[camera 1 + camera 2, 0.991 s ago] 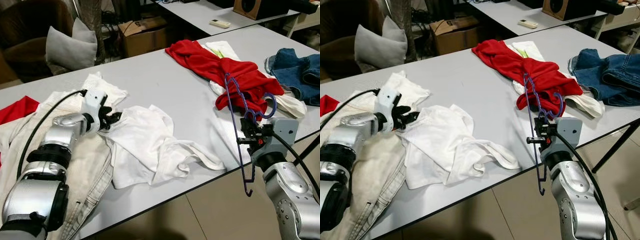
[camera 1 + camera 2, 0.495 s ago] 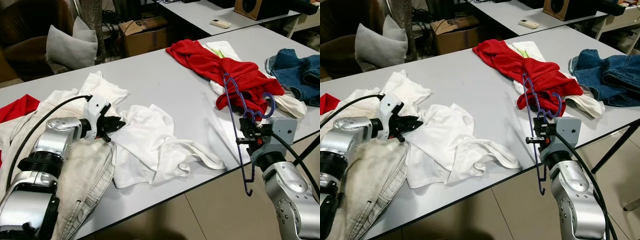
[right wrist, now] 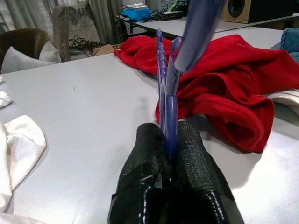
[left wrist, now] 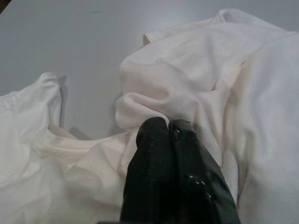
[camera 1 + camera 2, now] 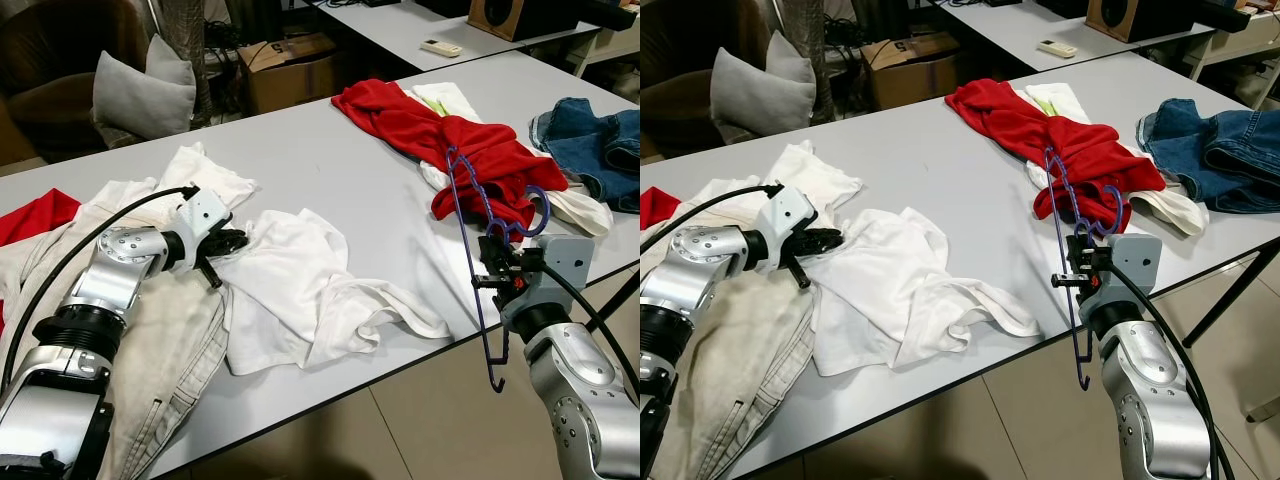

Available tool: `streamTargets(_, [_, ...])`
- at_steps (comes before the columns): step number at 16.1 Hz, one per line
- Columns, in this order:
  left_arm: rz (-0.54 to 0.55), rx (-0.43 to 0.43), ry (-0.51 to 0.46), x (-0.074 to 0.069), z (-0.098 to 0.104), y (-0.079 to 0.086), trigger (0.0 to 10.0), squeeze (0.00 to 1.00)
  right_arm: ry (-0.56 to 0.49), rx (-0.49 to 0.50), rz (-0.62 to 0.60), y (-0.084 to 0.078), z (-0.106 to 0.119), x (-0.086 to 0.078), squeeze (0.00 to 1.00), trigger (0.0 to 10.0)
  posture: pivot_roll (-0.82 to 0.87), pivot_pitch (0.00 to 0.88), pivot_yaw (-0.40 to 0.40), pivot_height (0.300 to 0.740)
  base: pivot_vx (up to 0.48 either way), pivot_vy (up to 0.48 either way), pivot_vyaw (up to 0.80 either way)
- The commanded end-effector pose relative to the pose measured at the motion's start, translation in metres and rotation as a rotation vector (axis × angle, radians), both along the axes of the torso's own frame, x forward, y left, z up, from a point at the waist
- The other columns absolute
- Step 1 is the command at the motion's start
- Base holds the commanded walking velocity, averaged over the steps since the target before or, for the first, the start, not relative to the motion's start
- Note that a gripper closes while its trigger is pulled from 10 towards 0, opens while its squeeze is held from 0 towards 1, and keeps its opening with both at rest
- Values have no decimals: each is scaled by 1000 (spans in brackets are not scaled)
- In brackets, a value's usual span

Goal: Hang hanger

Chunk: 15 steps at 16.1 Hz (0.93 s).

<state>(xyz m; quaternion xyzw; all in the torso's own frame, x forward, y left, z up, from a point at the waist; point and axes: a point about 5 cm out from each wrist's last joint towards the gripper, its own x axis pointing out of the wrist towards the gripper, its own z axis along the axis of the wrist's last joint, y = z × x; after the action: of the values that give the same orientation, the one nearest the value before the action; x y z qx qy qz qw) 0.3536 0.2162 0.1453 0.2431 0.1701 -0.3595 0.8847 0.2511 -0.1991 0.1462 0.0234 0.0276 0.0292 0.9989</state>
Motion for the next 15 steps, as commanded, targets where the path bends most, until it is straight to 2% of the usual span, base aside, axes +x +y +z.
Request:
streamTargets(1, [15,22,-27,3,6,3,0,0,22,12,10,3,-4,1,0,10000,-65,0,100,740,0,0,0])
streamTargets(3, [91,3,-93,14,14,2,0,0,19,15,3,2,-4,2,0,10000,-64,0,102,740,0,0,0])
streamTargets(7, [172,2,-213,31,32,-8,0,0,9,24,-6,2,-3,3,0,10000,-68,0,108,740,0,0,0])
streamTargets(9, [254,-12,-356,49,63,-19,0,0,-15,14,37,4,3,8,0,10000,-70,0,108,740,0,0,0])
streamTargets(10, [263,-29,-390,52,73,-22,0,0,-30,12,65,6,6,9,0,10000,-70,0,108,740,0,0,0])
streamTargets(11, [293,-93,-531,60,115,-27,0,0,-97,30,227,17,23,8,0,10000,-82,0,120,740,0,0,0])
streamTargets(12, [297,-172,-639,62,152,-29,0,0,-143,30,386,26,37,2,0,10000,-84,0,122,740,0,0,0])
streamTargets(13, [285,-200,-680,61,167,-30,0,0,-154,17,452,30,42,-1,0,10000,-86,0,124,740,0,0,0])
streamTargets(15, [242,-303,-813,56,217,-32,0,0,-129,-35,693,35,50,-15,0,10000,-83,0,120,740,0,0,0])
